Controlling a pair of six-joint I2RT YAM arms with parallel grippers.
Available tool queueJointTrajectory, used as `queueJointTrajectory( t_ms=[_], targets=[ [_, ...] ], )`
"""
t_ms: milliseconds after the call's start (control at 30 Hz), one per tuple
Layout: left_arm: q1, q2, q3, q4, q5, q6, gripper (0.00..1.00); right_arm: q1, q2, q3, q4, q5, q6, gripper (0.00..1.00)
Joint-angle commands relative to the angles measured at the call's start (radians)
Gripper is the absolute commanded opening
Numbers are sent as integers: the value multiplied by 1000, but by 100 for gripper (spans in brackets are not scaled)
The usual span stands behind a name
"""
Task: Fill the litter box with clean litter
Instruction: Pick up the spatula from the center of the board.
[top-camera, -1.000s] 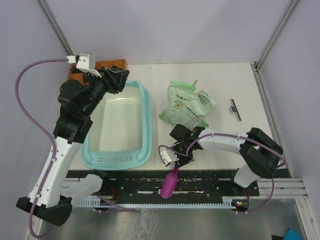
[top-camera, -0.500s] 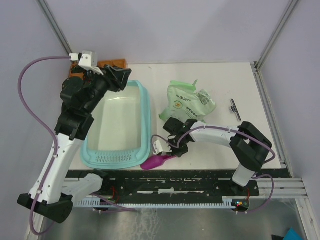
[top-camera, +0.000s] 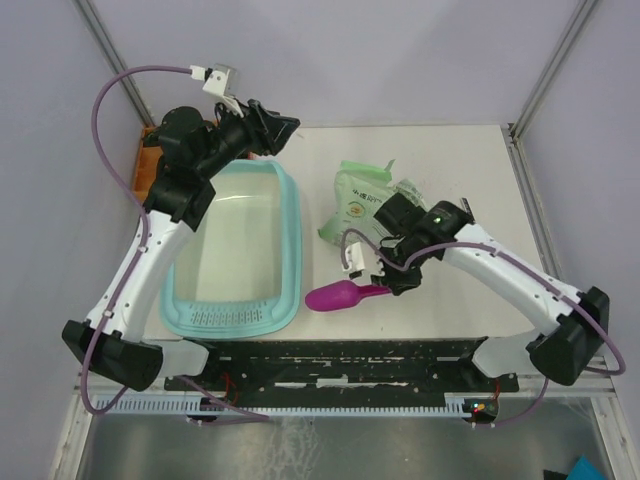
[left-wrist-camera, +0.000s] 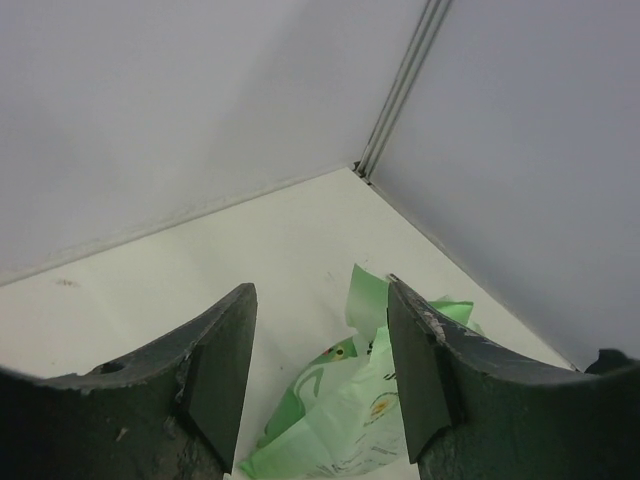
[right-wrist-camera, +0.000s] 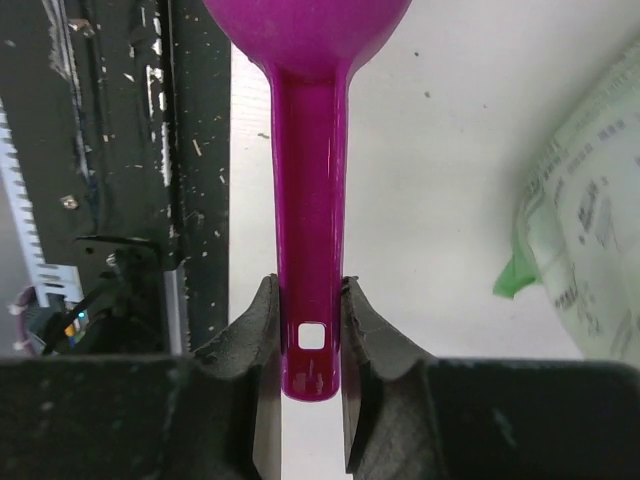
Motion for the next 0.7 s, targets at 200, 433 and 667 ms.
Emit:
queueJointTrajectory(
  t_ms=[200,433,667],
  targets=[
    [1,97,174,133,167,64,63,-196,-49,358,-411,-82,-13,2],
    [-1,127,184,72,258,236,65,-252,95,820,-545,-237,156,2],
    [-4,36,47,52,287,425,69,-309,256,1091,-542,-299,249,2]
  ],
)
